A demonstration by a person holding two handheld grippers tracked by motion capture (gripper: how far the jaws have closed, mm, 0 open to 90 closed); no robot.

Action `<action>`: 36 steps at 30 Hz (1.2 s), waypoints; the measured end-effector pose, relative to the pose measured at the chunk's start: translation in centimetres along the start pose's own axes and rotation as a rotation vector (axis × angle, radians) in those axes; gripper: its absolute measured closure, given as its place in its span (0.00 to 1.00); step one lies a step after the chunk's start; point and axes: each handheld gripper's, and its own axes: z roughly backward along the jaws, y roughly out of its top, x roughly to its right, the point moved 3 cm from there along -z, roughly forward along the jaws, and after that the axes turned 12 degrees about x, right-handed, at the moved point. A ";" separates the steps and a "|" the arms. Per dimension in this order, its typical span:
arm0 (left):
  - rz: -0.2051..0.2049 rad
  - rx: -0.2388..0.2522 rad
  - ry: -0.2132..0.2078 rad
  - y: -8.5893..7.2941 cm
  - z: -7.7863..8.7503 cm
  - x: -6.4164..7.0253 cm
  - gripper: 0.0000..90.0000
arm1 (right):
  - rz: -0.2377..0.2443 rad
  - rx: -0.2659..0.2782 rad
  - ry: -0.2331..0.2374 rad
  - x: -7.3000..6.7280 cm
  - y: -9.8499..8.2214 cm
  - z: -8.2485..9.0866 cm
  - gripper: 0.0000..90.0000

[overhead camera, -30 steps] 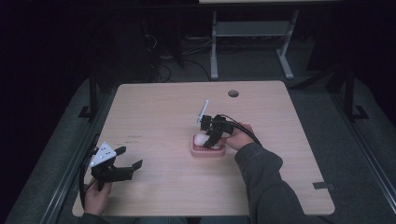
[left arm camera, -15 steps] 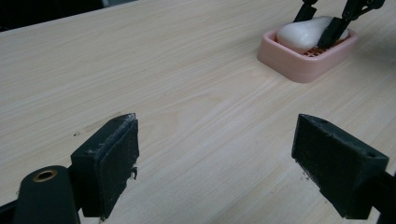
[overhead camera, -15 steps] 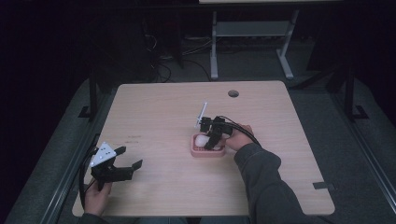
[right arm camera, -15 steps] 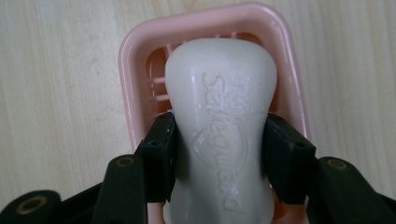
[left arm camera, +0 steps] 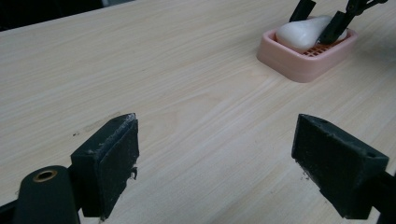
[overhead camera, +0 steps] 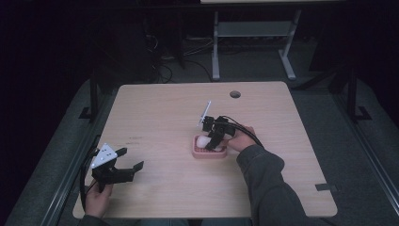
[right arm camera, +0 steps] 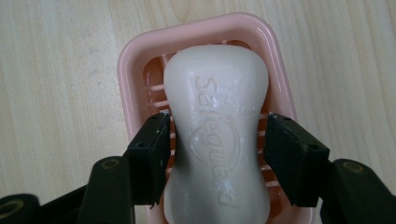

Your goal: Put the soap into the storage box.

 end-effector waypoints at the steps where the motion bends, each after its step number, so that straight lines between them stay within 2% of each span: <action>1: 0.004 0.001 0.001 0.0 0.0 0.0 0.16 | 0.000 0.000 0.000 0.0 0.0 0.0 0.45; 15: 0.000 0.002 -0.001 0.0 0.0 0.1 0.16 | -0.014 0.030 -0.011 -0.3 -0.2 0.8 0.42; 21: 0.001 0.003 0.000 0.0 0.0 0.1 0.16 | -0.011 0.026 -0.024 -0.3 -0.2 1.0 0.42; 27: 0.009 0.011 0.005 0.1 0.2 0.0 0.16 | -0.019 0.052 -0.034 -0.3 -0.2 1.8 0.42; 28: 0.000 0.004 0.000 0.0 0.1 0.1 0.16 | -0.020 0.057 -0.034 -0.3 -0.2 1.9 0.42; 36: 0.002 0.004 0.001 0.0 0.1 0.1 0.16 | -0.033 0.066 -0.043 -0.5 -0.5 2.4 0.41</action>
